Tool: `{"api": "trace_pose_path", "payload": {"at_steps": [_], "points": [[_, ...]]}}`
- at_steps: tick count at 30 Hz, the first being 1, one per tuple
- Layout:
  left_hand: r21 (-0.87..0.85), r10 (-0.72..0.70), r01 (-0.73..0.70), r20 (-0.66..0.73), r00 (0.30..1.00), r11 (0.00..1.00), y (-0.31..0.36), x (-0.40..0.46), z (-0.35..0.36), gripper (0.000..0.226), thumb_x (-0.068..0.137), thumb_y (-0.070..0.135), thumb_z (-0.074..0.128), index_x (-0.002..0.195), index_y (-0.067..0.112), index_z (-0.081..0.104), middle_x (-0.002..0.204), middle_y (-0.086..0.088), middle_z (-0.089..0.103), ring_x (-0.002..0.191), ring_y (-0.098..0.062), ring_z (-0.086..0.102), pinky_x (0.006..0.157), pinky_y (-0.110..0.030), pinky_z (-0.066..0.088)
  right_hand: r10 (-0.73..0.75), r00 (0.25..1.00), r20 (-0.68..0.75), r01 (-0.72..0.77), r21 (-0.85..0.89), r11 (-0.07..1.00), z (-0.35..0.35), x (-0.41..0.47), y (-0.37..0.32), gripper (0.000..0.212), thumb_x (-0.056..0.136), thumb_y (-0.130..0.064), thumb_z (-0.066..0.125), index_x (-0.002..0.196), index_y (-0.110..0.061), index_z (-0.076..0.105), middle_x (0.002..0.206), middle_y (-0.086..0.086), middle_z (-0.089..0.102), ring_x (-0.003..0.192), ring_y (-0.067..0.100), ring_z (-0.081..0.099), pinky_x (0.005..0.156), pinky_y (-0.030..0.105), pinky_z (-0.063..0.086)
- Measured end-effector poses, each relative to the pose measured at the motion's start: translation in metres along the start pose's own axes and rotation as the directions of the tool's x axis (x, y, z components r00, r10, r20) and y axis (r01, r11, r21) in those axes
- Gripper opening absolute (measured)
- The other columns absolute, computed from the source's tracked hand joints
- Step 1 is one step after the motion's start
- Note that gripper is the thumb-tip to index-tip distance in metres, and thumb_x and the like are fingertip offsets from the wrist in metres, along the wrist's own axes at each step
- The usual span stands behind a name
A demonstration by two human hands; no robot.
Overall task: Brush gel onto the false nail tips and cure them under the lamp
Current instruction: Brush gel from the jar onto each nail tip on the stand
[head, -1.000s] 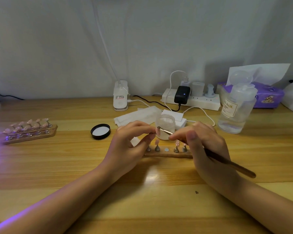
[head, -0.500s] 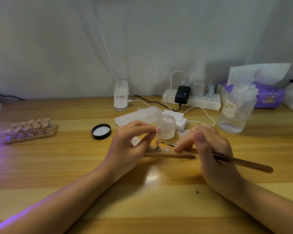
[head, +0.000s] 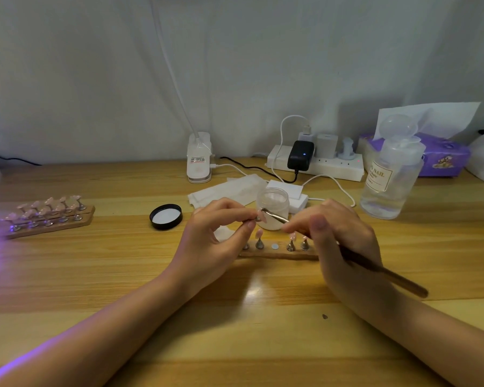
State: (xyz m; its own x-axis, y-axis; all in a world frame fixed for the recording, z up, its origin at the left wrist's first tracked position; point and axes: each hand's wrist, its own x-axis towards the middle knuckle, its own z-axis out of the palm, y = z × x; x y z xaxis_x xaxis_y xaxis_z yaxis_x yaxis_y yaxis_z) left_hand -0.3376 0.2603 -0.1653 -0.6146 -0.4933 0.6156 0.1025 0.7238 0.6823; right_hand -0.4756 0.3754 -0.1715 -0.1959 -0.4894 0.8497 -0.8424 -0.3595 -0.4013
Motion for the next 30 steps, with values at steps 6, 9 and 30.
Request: {"api": "trace_pose_path", "payload": {"at_steps": [6, 9, 30], "points": [[0.009, 0.002, -0.002, 0.004, 1.000, 1.000, 0.0005, 0.0007, 0.0006, 0.022, 0.081, 0.007, 0.066, 0.094, 0.025, 0.067, 0.086, 0.007, 0.064, 0.083, -0.006, 0.059, 0.079, -0.043, 0.048, 0.009, 1.000, -0.002, -0.009, 0.023, 1.000, -0.0019, -0.0035, 0.0036, 0.057, 0.099, -0.038, 0.024, 0.071, -0.014, 0.067, 0.073, -0.024, 0.053, 0.072, -0.004, 0.052, 0.072, 0.034, 0.041], [0.010, 0.013, -0.013, 0.008, 1.000, 1.000, 0.0010, 0.0007, -0.0005, 0.023, 0.081, 0.006, 0.065, 0.092, 0.027, 0.066, 0.086, 0.007, 0.064, 0.083, -0.005, 0.059, 0.078, -0.036, 0.048, -0.013, 0.999, -0.030, 0.014, 0.025, 1.000, -0.0020, -0.0029, 0.0026, 0.052, 0.100, -0.037, 0.024, 0.076, -0.016, 0.066, 0.070, -0.010, 0.060, 0.071, 0.007, 0.057, 0.069, 0.039, 0.044], [0.001, 0.021, -0.021, 0.030, 0.999, 1.000, 0.0021, 0.0007, -0.0024, 0.026, 0.080, -0.003, 0.064, 0.094, 0.019, 0.067, 0.087, 0.004, 0.065, 0.083, -0.004, 0.059, 0.075, -0.023, 0.048, -0.025, 1.000, -0.008, 0.025, -0.013, 1.000, -0.0009, -0.0028, 0.0036, 0.054, 0.100, -0.037, 0.022, 0.074, -0.017, 0.065, 0.073, -0.015, 0.058, 0.073, 0.000, 0.055, 0.076, 0.029, 0.040]]}}
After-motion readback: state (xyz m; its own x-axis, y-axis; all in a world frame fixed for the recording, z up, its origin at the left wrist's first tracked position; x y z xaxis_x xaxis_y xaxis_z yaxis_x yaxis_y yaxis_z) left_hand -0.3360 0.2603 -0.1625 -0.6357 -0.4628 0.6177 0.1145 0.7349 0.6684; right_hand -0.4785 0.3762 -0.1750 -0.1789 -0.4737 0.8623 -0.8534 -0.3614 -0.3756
